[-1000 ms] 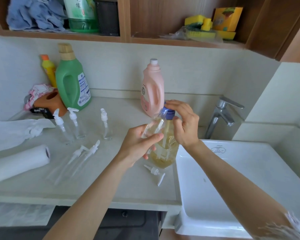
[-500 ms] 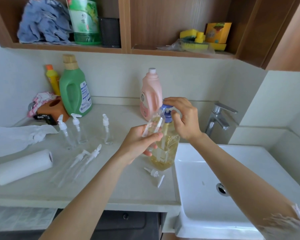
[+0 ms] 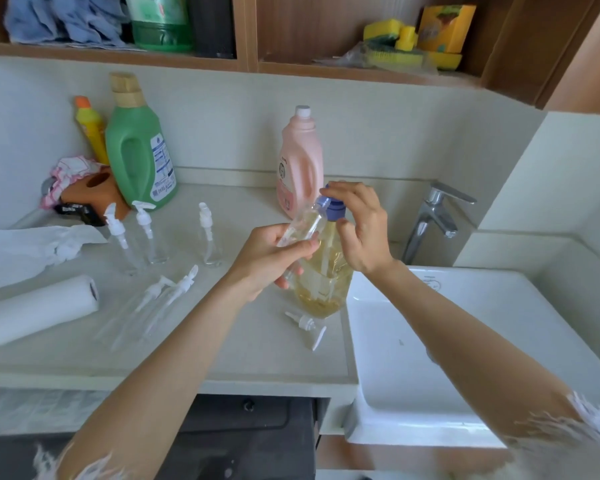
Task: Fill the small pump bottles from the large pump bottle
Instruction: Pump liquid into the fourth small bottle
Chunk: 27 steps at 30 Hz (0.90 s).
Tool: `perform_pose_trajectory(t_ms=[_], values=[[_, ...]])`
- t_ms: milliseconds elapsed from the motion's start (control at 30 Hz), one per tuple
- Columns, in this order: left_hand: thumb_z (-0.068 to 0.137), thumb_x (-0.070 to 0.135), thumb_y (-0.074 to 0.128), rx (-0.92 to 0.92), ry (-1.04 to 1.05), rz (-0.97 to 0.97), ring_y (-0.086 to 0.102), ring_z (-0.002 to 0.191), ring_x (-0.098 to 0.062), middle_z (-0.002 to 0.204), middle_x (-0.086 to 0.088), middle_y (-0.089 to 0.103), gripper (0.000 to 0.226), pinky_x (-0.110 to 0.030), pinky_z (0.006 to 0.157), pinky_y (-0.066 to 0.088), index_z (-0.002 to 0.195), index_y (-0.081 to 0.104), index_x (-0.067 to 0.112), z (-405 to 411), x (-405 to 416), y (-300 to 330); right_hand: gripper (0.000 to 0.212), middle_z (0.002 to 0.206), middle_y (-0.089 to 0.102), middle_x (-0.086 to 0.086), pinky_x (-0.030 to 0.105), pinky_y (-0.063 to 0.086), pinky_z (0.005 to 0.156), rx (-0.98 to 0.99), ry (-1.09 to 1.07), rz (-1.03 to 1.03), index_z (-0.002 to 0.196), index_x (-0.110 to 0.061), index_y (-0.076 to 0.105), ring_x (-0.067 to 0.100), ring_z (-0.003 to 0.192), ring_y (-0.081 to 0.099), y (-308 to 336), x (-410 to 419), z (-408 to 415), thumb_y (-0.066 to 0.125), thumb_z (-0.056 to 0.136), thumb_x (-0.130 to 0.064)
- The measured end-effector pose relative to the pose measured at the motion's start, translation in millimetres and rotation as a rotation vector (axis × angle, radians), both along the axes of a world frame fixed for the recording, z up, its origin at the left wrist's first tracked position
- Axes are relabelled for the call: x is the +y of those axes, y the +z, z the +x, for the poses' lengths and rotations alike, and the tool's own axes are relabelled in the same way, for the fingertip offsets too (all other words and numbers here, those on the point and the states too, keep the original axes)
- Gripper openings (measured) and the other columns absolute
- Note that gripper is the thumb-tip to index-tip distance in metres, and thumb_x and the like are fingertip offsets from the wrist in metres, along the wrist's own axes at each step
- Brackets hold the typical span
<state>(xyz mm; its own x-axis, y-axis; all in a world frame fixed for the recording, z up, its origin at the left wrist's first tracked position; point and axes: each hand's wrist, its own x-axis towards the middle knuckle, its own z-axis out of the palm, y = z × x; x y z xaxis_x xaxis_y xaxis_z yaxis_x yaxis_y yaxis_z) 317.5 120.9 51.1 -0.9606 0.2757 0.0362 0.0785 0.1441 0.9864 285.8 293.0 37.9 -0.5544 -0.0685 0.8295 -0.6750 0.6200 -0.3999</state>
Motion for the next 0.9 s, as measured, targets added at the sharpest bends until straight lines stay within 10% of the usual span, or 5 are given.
perform_pose_trajectory(t_ms=[900], values=[[0.081, 0.021, 0.073, 0.010, 0.089, 0.011, 0.059, 0.057, -0.010, 0.076, 0.001, 0.067, 0.019, -0.020, 0.037, 0.037, 0.099, 0.068, 0.020, 0.9, 3.2, -3.8, 0.046, 0.116, 0.067, 0.011, 0.024, 0.040, 0.104, -0.021, -0.006, -0.084, 0.107, -0.001, 0.070, 0.020, 0.116, 0.055, -3.6, -9.2, -3.2, 0.039, 0.076, -0.015]])
